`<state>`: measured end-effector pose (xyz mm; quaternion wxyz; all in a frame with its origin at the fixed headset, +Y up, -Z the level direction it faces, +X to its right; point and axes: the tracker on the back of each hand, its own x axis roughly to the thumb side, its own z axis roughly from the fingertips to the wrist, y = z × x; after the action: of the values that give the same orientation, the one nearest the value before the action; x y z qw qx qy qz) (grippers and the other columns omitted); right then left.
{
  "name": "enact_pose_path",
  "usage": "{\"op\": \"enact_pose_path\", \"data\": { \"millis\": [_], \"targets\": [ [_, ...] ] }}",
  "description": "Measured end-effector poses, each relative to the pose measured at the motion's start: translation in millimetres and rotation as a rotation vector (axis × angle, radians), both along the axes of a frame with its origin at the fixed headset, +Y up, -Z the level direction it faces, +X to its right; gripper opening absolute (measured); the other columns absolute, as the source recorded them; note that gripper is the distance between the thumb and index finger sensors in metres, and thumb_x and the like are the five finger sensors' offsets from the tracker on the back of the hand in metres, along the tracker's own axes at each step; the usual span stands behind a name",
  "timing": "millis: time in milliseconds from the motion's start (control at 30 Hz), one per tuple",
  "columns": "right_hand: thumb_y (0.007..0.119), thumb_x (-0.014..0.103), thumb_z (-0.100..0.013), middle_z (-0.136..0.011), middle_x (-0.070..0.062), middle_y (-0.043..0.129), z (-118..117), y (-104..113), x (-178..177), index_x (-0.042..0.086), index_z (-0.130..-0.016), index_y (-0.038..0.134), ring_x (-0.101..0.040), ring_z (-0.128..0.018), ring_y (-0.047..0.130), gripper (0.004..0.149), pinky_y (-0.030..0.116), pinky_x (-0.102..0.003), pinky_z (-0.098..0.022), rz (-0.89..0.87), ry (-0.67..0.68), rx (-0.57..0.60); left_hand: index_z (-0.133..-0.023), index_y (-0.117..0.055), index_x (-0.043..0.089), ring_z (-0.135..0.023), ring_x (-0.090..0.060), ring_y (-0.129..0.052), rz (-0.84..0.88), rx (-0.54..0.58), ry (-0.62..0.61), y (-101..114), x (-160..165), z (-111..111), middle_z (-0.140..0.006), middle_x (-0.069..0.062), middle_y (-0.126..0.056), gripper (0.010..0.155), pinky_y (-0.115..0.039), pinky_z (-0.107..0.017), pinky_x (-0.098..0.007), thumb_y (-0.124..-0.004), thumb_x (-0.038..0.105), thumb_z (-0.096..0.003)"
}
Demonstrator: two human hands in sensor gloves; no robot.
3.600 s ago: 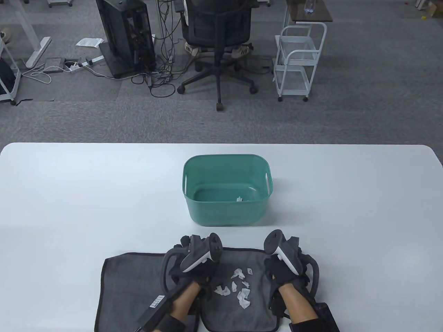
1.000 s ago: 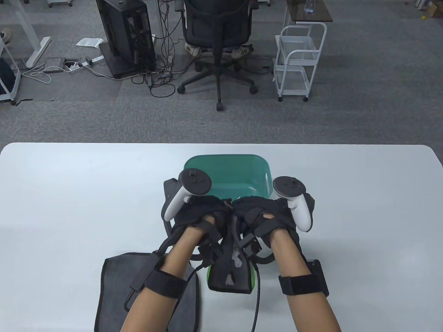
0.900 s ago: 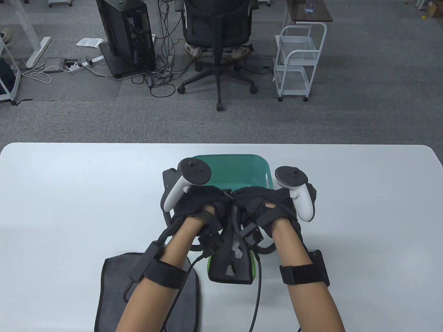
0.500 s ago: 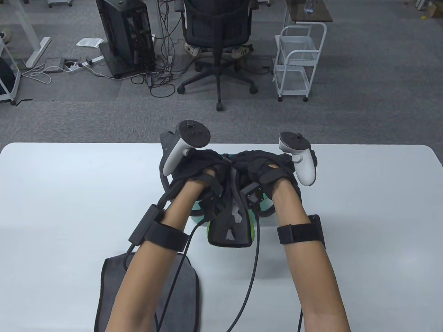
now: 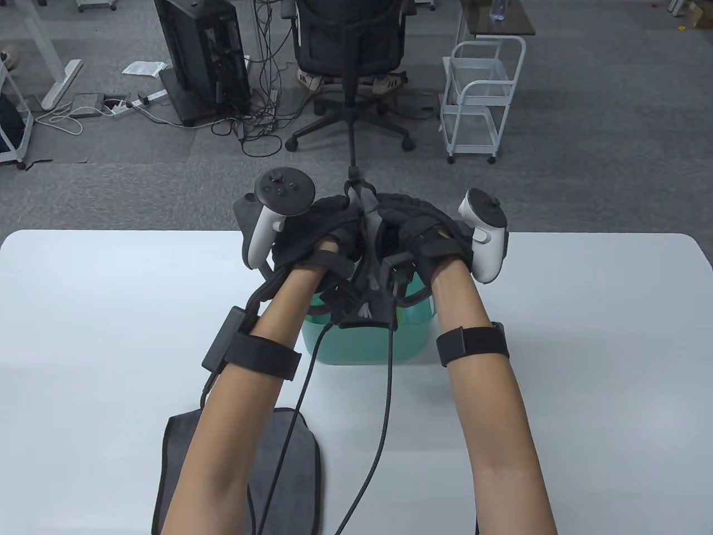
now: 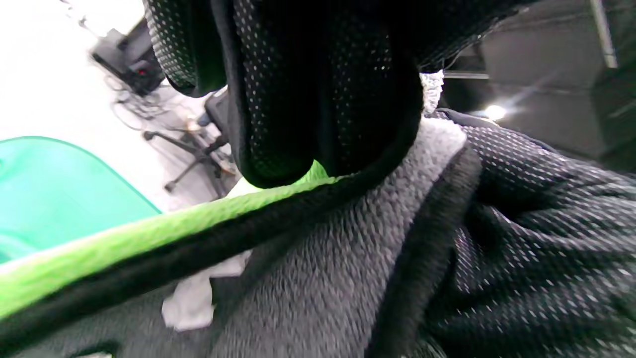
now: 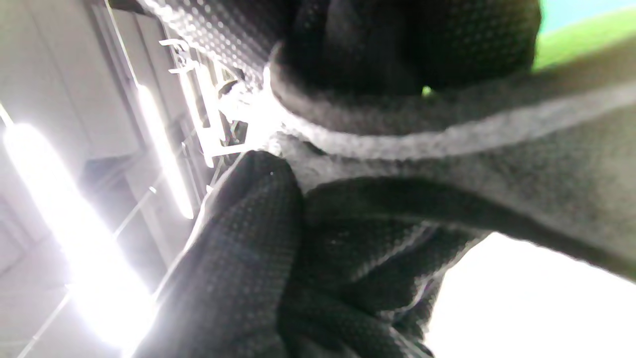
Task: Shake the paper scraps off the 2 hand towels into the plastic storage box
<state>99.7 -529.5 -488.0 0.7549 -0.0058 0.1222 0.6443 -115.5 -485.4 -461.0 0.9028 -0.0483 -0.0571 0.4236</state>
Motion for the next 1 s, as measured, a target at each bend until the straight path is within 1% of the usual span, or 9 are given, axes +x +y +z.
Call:
{"op": "enact_pose_path", "data": {
  "millis": [200, 300, 400, 533, 633, 733, 833, 967, 1000],
  "targets": [
    [0.08, 0.026, -0.056, -0.072, -0.013, 0.095, -6, -14, 0, 0.004, -0.093, 0.072, -0.03, -0.048, 0.099, 0.043, 0.081, -0.05, -0.044, -0.054, -0.043, 0.062, -0.1, -0.06, 0.024, -0.073, -0.019, -0.105, 0.038, 0.072, -0.004, -18, -1, -4, -0.072, 0.008, -0.094, 0.045, -0.077, -0.07, -0.043, -0.065, 0.045, -0.0606],
    [0.081, 0.025, -0.056, -0.074, -0.012, 0.095, -9, -27, 0, 0.008, -0.093, 0.074, -0.031, -0.053, 0.098, 0.041, 0.079, -0.052, -0.048, -0.003, -0.034, 0.169, -0.099, -0.061, 0.025, -0.077, -0.022, -0.103, 0.028, 0.118, -0.003, -36, 0, -6, -0.074, 0.007, -0.093, 0.044, -0.076, -0.071, -0.047, -0.067, 0.044, -0.0595],
    [0.08, 0.024, -0.056, -0.076, -0.011, 0.094, -8, -55, 3, 0.011, -0.093, 0.074, -0.032, -0.059, 0.096, 0.04, 0.076, -0.054, -0.052, 0.097, -0.015, 0.274, -0.096, -0.065, 0.024, -0.078, -0.025, -0.102, 0.013, 0.148, 0.02, -68, 0, -9, -0.074, 0.004, -0.095, 0.043, -0.073, -0.07, -0.053, -0.071, 0.04, -0.0569],
    [0.081, 0.024, -0.057, -0.077, -0.011, 0.094, -1, -84, 5, 0.011, -0.093, 0.074, -0.033, -0.06, 0.096, 0.039, 0.076, -0.055, -0.053, 0.194, -0.045, 0.343, -0.093, -0.069, 0.019, -0.075, -0.031, -0.102, 0.043, 0.166, 0.037, -102, 3, -8, -0.072, -0.001, -0.097, 0.043, -0.073, -0.068, -0.056, -0.075, 0.037, -0.0539],
    [0.082, 0.022, -0.056, -0.076, -0.013, 0.094, 4, -78, 11, 0.01, -0.092, 0.075, -0.035, -0.06, 0.095, 0.039, 0.075, -0.056, -0.053, 0.183, -0.122, 0.445, -0.093, -0.066, 0.019, -0.078, -0.028, -0.101, -0.034, 0.254, 0.038, -95, 2, -1, -0.073, 0.001, -0.095, 0.044, -0.072, -0.07, -0.055, -0.074, 0.038, -0.0545],
    [0.082, 0.022, -0.056, -0.077, -0.012, 0.094, 9, -64, 23, 0.011, -0.092, 0.075, -0.034, -0.061, 0.095, 0.039, 0.075, -0.056, -0.053, 0.249, -0.173, 0.54, -0.093, -0.064, 0.019, -0.08, -0.024, -0.101, -0.094, 0.332, 0.067, -85, -4, 7, -0.074, 0.005, -0.094, 0.044, -0.07, -0.073, -0.054, -0.073, 0.04, -0.0549],
    [0.082, 0.022, -0.056, -0.077, -0.012, 0.094, 11, -75, 27, 0.012, -0.092, 0.075, -0.035, -0.061, 0.095, 0.038, 0.075, -0.056, -0.053, 0.335, -0.209, 0.523, -0.089, -0.069, 0.014, -0.074, -0.03, -0.103, -0.118, 0.273, 0.134, -101, -7, 2, -0.069, 0.0, -0.097, 0.044, -0.072, -0.068, -0.055, -0.076, 0.036, -0.052],
    [0.082, 0.021, -0.055, -0.077, -0.013, 0.094, 19, -62, 32, 0.011, -0.091, 0.075, -0.036, -0.06, 0.094, 0.038, 0.074, -0.057, -0.053, 0.218, -0.261, 0.59, -0.09, -0.066, 0.015, -0.076, -0.027, -0.102, -0.156, 0.361, 0.158, -86, -12, 10, -0.071, 0.002, -0.096, 0.044, -0.07, -0.071, -0.054, -0.075, 0.038, -0.0532],
    [0.082, 0.021, -0.056, -0.077, -0.013, 0.093, 20, -63, 33, 0.011, -0.092, 0.075, -0.036, -0.061, 0.094, 0.038, 0.073, -0.057, -0.054, 0.257, -0.259, 0.584, -0.089, -0.067, 0.014, -0.075, -0.028, -0.103, -0.192, 0.367, 0.162, -86, -10, 10, -0.07, 0.001, -0.096, 0.044, -0.071, -0.07, -0.054, -0.076, 0.037, -0.0525]
  ]
}}
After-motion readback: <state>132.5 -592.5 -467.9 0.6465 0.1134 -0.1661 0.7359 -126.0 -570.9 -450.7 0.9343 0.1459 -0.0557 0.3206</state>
